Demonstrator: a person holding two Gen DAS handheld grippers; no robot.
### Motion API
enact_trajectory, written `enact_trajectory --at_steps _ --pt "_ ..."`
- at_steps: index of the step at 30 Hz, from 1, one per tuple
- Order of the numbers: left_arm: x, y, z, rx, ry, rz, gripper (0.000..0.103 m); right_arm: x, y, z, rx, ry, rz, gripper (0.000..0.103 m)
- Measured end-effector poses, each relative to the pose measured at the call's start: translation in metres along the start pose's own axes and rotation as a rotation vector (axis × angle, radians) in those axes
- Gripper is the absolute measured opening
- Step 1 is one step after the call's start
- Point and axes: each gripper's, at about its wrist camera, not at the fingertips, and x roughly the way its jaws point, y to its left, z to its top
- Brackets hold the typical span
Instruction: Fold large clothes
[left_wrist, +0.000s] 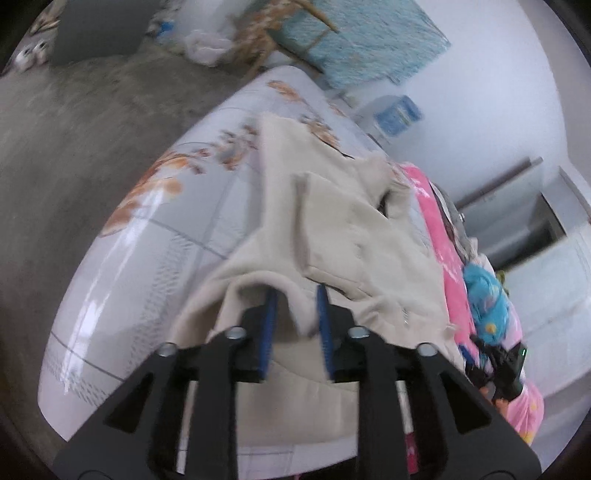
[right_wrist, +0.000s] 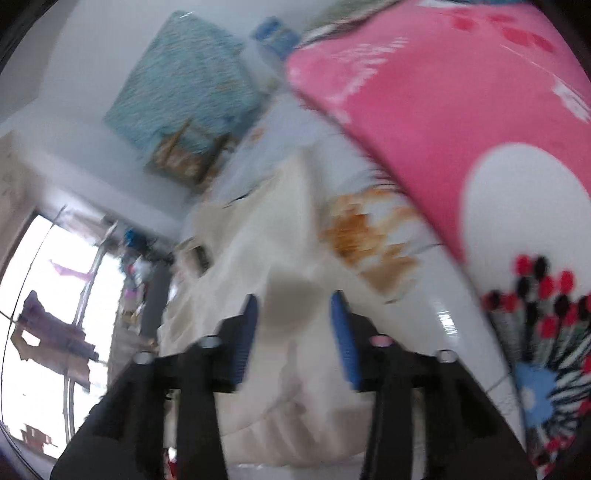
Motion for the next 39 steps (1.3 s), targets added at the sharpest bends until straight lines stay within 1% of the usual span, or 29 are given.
enact_trajectory --at_steps 2,4,5,6,8,9,10,12,13,16,19,21,23,24,25,26,27,28,30,31,33,35,37,39 --pt "-0.007 0.004 -0.003 0.011 -0.018 -0.003 0.03 -0.01 -0.005 -0.003 -0.028 -0.017 -0.017 0.046" --pt "-0.014 0.004 -0.012 0.049 -0.02 0.025 0.034 -0.023 -0.004 -0.008 -0.093 -0.047 -0.076 0.05" --pt "-0.016 0.003 -0.016 0.067 -0.018 0.038 0.038 -0.029 -0.003 -0.011 -0.144 -0.062 -0.13 0.05" --pt "-0.019 0.001 -0.021 0.096 -0.014 0.061 0.039 -0.032 0.0 -0.016 -0.192 -0.066 -0.183 0.05" --pt "-0.024 -0.003 -0.031 0.143 -0.013 0.116 0.05 -0.033 0.002 -0.023 -0.265 -0.046 -0.251 0.05" --pt "-0.024 -0.005 -0.036 0.17 -0.009 0.158 0.053 -0.032 0.003 -0.027 -0.296 -0.032 -0.269 0.051" --pt "-0.023 -0.007 -0.04 0.193 0.001 0.206 0.054 -0.028 0.005 -0.033 -0.339 -0.012 -0.29 0.05" --pt "-0.024 -0.01 -0.047 0.222 0.005 0.249 0.054 -0.024 0.009 -0.04 -0.399 0.005 -0.33 0.05" --pt "-0.026 -0.01 -0.048 0.226 0.0 0.256 0.054 -0.02 0.013 -0.044 -0.435 0.009 -0.359 0.05" --pt "-0.03 -0.008 -0.051 0.224 -0.009 0.255 0.056 -0.017 0.017 -0.05 -0.488 0.013 -0.385 0.05" --pt "-0.023 -0.011 -0.053 0.259 -0.004 0.318 0.056 -0.012 0.021 -0.052 -0.53 0.014 -0.414 0.05" --pt "-0.017 -0.016 -0.055 0.304 -0.013 0.371 0.054 -0.007 0.025 -0.053 -0.568 0.014 -0.442 0.049" --pt "-0.012 -0.023 -0.059 0.356 -0.03 0.44 0.042 -0.005 0.03 -0.06 -0.615 0.016 -0.474 0.041" --pt "-0.009 -0.026 -0.063 0.382 -0.037 0.478 0.039 -0.003 0.033 -0.064 -0.639 0.013 -0.496 0.036" --pt "-0.008 -0.029 -0.066 0.412 -0.053 0.507 0.03 -0.001 0.035 -0.066 -0.667 0.011 -0.524 0.025" --pt "-0.008 -0.032 -0.069 0.435 -0.064 0.527 0.014 0.001 0.038 -0.069 -0.702 0.01 -0.557 0.018" --pt "-0.009 -0.035 -0.071 0.463 -0.073 0.543 0.012 0.0 0.039 -0.071 -0.71 0.006 -0.559 0.016" --pt "-0.014 -0.038 -0.072 0.48 -0.081 0.543 0.008 -0.004 0.041 -0.071 -0.707 0.002 -0.551 0.013" --pt "-0.027 -0.044 -0.071 0.491 -0.097 0.528 0.006 -0.019 0.048 -0.07 -0.695 -0.03 -0.529 0.011" --pt "-0.036 -0.047 -0.07 0.495 -0.107 0.514 0.006 -0.031 0.053 -0.07 -0.685 -0.042 -0.504 0.011" --pt "-0.062 -0.054 -0.069 0.495 -0.127 0.471 0.005 -0.048 0.06 -0.071 -0.679 -0.058 -0.47 0.011" --pt "-0.076 -0.055 -0.07 0.489 -0.122 0.45 0.006 -0.061 0.063 -0.075 -0.666 -0.059 -0.453 0.011" --pt "-0.081 -0.048 -0.072 0.459 -0.09 0.436 0.006 -0.065 0.058 -0.08 -0.644 -0.041 -0.449 0.011" --pt "-0.07 -0.03 -0.076 0.442 -0.022 0.454 0.007 -0.059 0.042 -0.082 -0.61 0.005 -0.452 0.014"
